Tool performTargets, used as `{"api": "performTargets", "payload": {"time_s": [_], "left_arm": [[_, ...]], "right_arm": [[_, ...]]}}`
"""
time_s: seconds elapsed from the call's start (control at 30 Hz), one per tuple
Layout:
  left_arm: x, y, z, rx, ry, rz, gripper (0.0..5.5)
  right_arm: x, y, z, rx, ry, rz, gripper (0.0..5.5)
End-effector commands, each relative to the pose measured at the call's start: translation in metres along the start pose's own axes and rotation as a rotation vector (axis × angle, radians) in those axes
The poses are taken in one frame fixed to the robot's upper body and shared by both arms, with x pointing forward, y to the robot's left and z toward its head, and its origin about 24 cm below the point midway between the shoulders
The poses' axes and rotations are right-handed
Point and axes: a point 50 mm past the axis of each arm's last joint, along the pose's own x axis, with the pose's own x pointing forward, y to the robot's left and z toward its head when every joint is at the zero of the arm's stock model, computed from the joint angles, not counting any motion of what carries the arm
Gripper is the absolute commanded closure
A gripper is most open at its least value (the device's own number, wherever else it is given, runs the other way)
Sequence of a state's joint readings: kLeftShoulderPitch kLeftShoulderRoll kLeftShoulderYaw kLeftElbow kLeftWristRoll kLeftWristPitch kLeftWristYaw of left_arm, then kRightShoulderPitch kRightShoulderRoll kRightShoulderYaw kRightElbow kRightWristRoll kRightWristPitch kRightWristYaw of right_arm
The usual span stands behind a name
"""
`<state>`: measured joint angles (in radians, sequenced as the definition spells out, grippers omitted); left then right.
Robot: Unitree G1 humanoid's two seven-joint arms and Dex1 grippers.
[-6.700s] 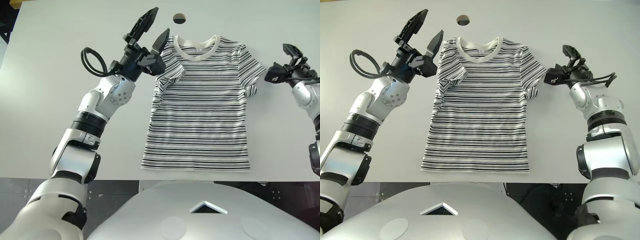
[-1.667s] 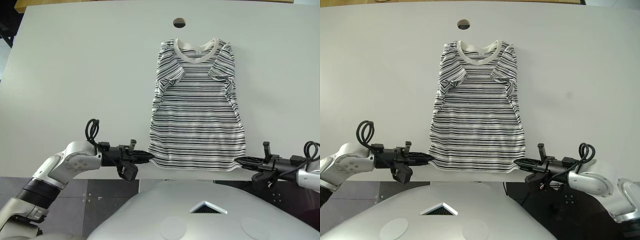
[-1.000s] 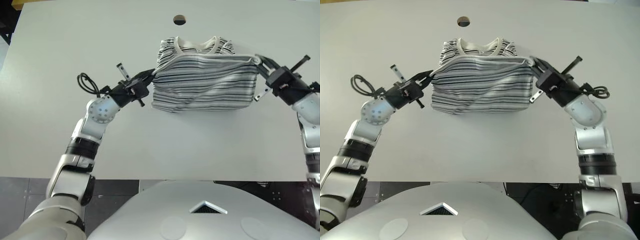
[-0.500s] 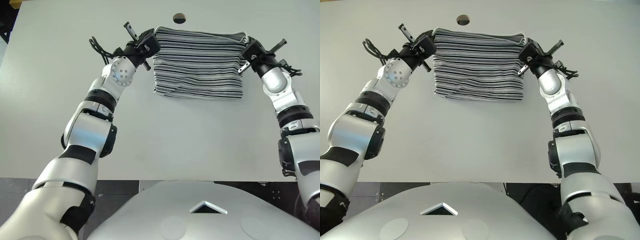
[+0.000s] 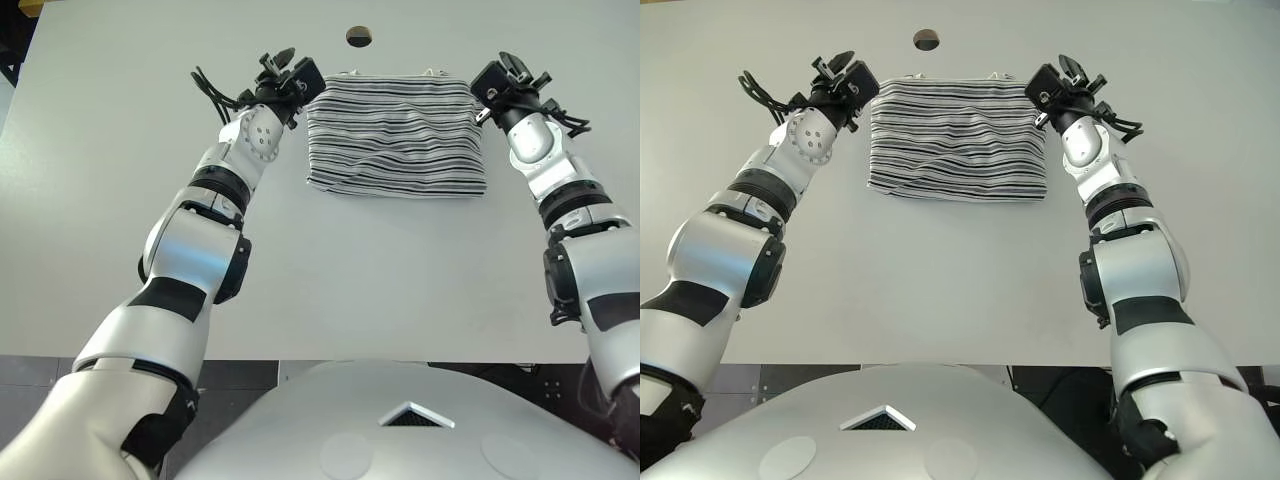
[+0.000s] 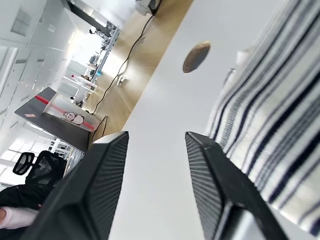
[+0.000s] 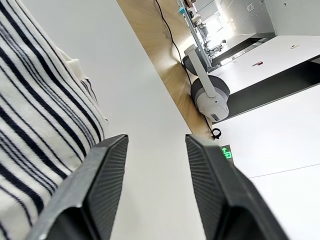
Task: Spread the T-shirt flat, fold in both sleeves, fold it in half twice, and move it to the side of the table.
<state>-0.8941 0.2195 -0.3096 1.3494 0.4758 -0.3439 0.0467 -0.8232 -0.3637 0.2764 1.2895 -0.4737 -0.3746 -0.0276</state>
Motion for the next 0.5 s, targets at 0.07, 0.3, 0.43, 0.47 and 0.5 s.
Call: {"api": "performTargets", "payload": {"time_s": [0.07, 0.3, 0.43, 0.47, 0.5], "left_arm": [[-0.005, 0.019, -0.016, -0.08, 0.06, 0.15, 2.64], [-0.06, -0.004, -0.025, -0.066, -0.358, 0.179, 2.34], [-0.081, -0.026, 0.004, 0.047, -0.517, 0.115, 2.34], [-0.083, -0.032, 0.011, 0.096, -0.538, 0.085, 2.34], [-0.084, -0.037, 0.016, 0.131, -0.549, 0.063, 2.34]], "right_arm": [[0.001, -0.011, 0.003, 0.062, -0.019, -0.058, 2.54], [-0.082, 0.031, -0.013, -0.086, -0.354, 0.134, 2.4], [-0.101, 0.04, -0.008, -0.228, -0.344, 0.214, 2.4], [-0.1, 0.04, -0.004, -0.251, -0.342, 0.222, 2.4], [-0.099, 0.041, -0.001, -0.267, -0.339, 0.229, 2.4]]}}
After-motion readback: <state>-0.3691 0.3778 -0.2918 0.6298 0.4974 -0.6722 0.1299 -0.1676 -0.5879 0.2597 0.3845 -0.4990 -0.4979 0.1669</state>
